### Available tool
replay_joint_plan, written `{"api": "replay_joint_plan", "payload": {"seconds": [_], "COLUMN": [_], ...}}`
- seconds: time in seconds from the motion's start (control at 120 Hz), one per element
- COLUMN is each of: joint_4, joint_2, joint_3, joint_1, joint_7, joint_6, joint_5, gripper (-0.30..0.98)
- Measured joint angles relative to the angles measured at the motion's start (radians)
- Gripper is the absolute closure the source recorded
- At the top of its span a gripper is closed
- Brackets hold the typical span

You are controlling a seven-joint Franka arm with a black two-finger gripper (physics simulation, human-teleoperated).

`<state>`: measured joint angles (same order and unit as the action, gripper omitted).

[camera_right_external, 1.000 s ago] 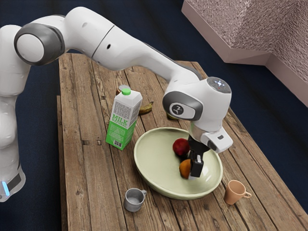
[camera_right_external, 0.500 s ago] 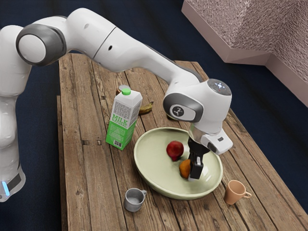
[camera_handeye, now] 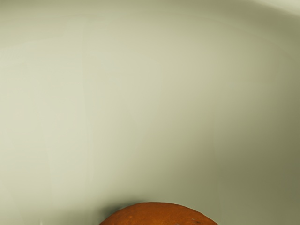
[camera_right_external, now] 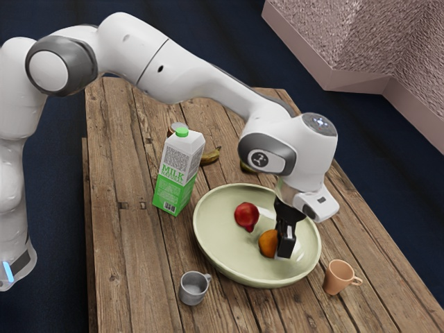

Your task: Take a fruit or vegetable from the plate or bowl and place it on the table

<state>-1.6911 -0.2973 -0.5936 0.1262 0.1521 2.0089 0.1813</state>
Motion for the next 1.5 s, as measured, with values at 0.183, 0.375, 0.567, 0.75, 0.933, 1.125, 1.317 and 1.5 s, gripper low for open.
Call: {"api": "replay_joint_plan", "payload": {"seconds": [0.183,0.375,0.567,0.75,0.933,1.125,1.317,1.5], "joint_4": [0.000,0.024,0.077,0.156,0.167,0.175,0.185,0.185], "joint_2": [-0.002,-0.003,-0.002,0.000,0.027,0.018,-0.037,-0.110], "joint_3": [0.006,0.015,0.015,0.012,0.016,0.010,0.014,0.032], "joint_1": [0.000,-0.011,-0.020,-0.051,-0.141,-0.243,-0.313,-0.346], "joint_7": [0.000,-0.001,-0.001,-0.001,0.001,0.004,0.011,0.014], "joint_6": [-0.012,-0.050,-0.128,-0.206,-0.242,-0.254,-0.202,-0.043], "joint_5": [-0.001,-0.002,-0.007,-0.009,-0.021,-0.043,-0.047,0.029], "gripper": [0.20,0.24,0.28,0.28,0.28,0.28,0.28,0.27]}}
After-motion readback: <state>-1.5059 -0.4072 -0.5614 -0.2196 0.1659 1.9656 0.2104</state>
